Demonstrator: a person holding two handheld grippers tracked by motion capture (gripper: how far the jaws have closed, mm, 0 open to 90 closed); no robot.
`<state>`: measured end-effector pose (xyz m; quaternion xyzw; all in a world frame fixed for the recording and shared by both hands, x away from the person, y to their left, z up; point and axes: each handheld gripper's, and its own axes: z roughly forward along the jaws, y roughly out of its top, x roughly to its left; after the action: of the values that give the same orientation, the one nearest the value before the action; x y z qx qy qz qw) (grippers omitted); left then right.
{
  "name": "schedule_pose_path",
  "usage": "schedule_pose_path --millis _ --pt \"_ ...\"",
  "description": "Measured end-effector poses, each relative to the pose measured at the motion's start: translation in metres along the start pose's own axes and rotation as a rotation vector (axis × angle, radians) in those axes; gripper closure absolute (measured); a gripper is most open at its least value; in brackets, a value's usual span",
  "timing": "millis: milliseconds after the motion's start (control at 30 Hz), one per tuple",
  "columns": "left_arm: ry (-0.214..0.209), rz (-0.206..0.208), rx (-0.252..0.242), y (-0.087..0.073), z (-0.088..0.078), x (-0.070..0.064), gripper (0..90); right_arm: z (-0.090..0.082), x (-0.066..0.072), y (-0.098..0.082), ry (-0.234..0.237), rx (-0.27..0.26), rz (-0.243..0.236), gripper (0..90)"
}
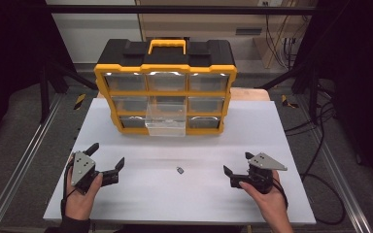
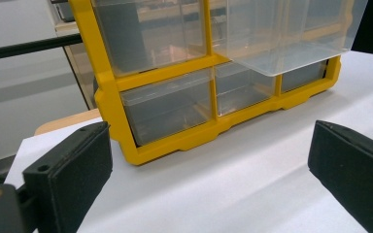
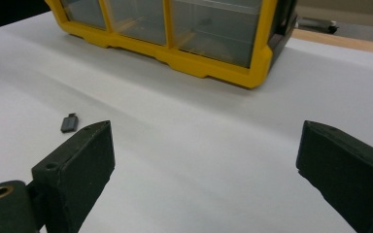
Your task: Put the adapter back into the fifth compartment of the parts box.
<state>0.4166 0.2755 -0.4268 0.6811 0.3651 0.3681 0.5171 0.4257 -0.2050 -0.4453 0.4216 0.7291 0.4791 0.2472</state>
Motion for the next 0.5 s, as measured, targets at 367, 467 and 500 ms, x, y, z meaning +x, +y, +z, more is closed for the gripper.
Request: schedule_pose_path --millis 367,467,500 --pt "-0.050 -0.066 -0.013 -0.002 0.003 -0.001 1.8 0.017 0.024 0.018 0.066 0.052 -0.031 7.7" --pt "-0.052 -0.060 -0.009 -0.004 0.005 0.000 1.8 0.019 0.031 0.021 0.096 0.074 -0.049 7.4" --pt "-0.051 -0.061 -0.008 -0.004 0.005 0.001 1.8 0.020 0.033 0.022 0.101 0.078 -0.052 7.3"
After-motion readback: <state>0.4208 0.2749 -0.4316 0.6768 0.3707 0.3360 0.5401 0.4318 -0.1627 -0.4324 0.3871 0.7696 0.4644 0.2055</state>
